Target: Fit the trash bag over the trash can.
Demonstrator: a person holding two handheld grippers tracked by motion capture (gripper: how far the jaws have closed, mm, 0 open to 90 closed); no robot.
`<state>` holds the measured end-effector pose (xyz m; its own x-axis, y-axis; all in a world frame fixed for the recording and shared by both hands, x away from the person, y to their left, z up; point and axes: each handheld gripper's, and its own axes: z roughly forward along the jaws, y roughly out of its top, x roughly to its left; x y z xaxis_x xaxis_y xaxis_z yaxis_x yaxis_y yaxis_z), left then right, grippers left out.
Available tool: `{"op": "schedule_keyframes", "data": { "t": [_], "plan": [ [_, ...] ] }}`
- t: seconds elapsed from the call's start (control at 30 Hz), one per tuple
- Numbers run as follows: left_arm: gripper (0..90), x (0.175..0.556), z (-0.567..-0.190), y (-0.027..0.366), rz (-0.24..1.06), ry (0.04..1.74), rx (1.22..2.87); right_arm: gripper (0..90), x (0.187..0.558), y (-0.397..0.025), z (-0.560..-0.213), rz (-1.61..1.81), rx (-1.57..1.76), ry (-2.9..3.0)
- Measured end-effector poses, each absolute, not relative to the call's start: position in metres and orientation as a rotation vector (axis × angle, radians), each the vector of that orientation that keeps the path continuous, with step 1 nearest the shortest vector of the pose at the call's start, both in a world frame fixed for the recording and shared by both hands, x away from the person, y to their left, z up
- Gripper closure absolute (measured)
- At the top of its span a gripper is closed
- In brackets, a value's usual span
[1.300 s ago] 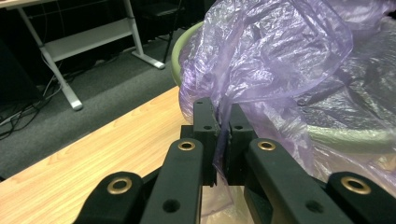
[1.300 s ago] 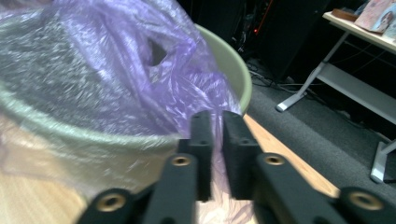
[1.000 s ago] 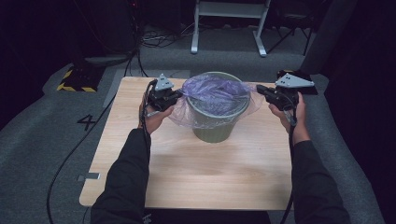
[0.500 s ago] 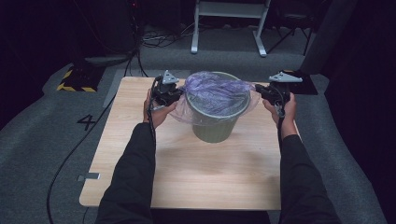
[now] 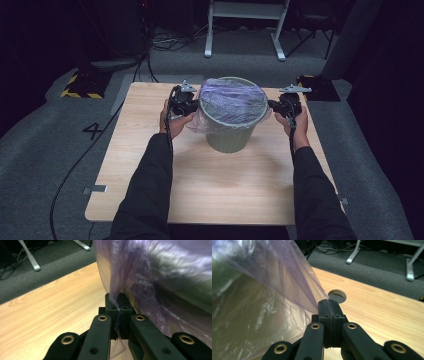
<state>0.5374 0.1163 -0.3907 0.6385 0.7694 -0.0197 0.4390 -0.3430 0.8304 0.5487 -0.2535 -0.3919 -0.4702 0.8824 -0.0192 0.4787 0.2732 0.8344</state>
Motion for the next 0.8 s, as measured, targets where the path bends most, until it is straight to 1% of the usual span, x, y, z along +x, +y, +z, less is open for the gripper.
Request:
{"op": "schedule_keyframes", "data": {
  "t": [0.27,0.33,0.5,0.8],
  "plan": [
    [89.1,0.538,-0.395,0.12,0.428,0.956,1.968,90.0,0.546,-0.253,-0.4,1.15,1.229,2.088],
    [89.1,0.536,-0.396,0.119,0.396,0.927,1.963,90.0,0.546,-0.251,-0.402,1.171,1.215,2.127],
    [89.1,0.53,-0.398,0.117,0.392,0.87,1.974,90.0,0.54,-0.247,-0.403,1.214,1.146,2.223],
    [89.0,0.517,-0.403,0.124,0.359,0.828,1.963,90.0,0.526,-0.26,-0.406,1.261,1.118,2.246]
  ]
}}
